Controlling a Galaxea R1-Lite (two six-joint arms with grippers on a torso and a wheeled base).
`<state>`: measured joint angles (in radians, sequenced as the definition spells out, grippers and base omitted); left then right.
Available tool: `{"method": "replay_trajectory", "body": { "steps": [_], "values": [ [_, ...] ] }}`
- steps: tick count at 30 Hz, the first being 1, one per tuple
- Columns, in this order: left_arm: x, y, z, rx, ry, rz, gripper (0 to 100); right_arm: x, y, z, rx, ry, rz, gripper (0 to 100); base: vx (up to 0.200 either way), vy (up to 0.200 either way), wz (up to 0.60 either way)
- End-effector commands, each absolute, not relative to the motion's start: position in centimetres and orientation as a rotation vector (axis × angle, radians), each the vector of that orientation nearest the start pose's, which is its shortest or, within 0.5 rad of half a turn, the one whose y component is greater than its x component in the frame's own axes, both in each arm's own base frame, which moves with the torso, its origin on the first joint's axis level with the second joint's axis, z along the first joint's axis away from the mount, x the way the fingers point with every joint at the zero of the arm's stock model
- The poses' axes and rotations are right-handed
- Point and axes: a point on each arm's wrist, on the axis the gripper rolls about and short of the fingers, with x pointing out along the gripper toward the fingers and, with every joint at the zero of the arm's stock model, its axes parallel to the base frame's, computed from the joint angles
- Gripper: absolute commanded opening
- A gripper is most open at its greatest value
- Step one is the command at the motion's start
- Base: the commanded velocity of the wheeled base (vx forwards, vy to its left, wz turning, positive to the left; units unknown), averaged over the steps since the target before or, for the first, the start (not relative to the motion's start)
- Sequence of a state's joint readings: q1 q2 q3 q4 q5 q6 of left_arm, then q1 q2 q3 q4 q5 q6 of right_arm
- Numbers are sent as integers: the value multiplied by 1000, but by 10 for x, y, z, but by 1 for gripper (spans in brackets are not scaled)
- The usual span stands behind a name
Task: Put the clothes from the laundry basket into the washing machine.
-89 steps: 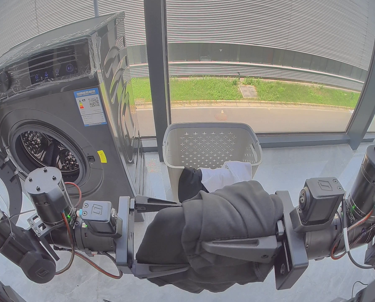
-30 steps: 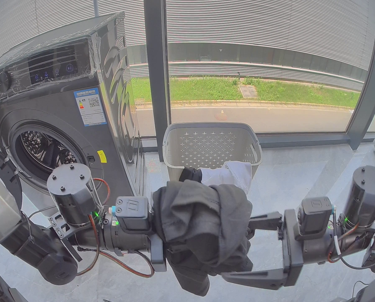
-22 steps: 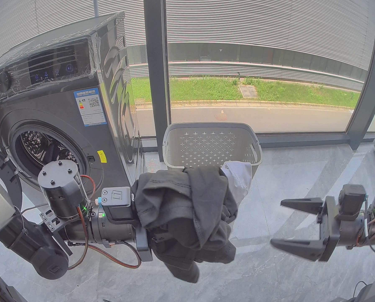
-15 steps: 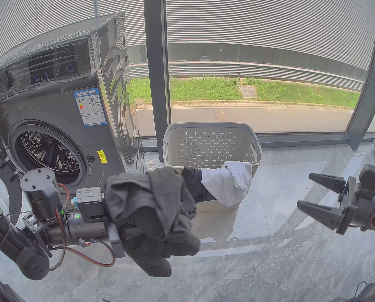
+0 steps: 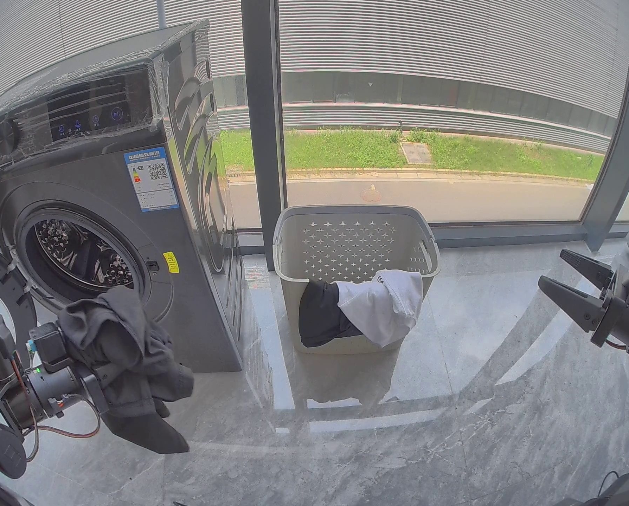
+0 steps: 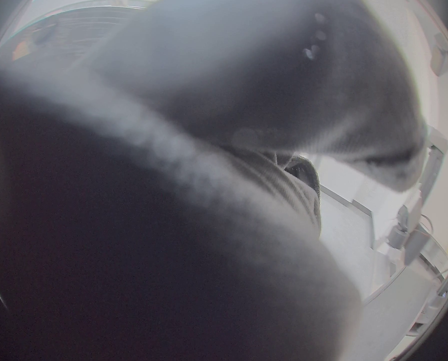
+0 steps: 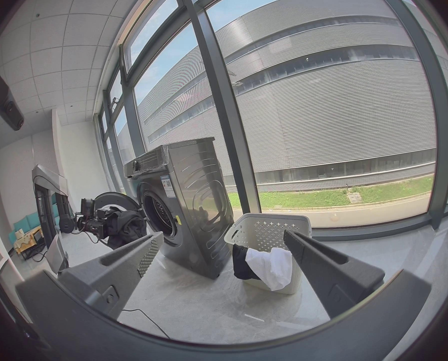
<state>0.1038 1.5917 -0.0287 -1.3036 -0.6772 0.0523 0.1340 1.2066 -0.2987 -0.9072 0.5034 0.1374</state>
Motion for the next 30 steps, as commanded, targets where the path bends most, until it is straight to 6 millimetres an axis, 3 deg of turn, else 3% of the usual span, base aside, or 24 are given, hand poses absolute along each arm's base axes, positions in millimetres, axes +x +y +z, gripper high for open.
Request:
{"method": "replay_trajectory", "body": {
  "steps": [1, 4, 15, 30],
  "values": [
    [167, 27, 100, -71, 236, -408, 0, 158, 26, 191, 135, 32, 598, 100, 0, 0, 0],
    [166, 38, 98, -93, 252, -296, 0, 159, 23, 191, 138, 34, 581, 100, 0, 0, 0],
    [165, 39, 99, -93, 244, -287, 0, 158, 19, 189, 151, 43, 556, 100, 0, 0, 0],
    [167, 44, 100, -90, 236, -260, 0, 161, 20, 189, 152, 47, 560, 100, 0, 200, 0]
  ]
}}
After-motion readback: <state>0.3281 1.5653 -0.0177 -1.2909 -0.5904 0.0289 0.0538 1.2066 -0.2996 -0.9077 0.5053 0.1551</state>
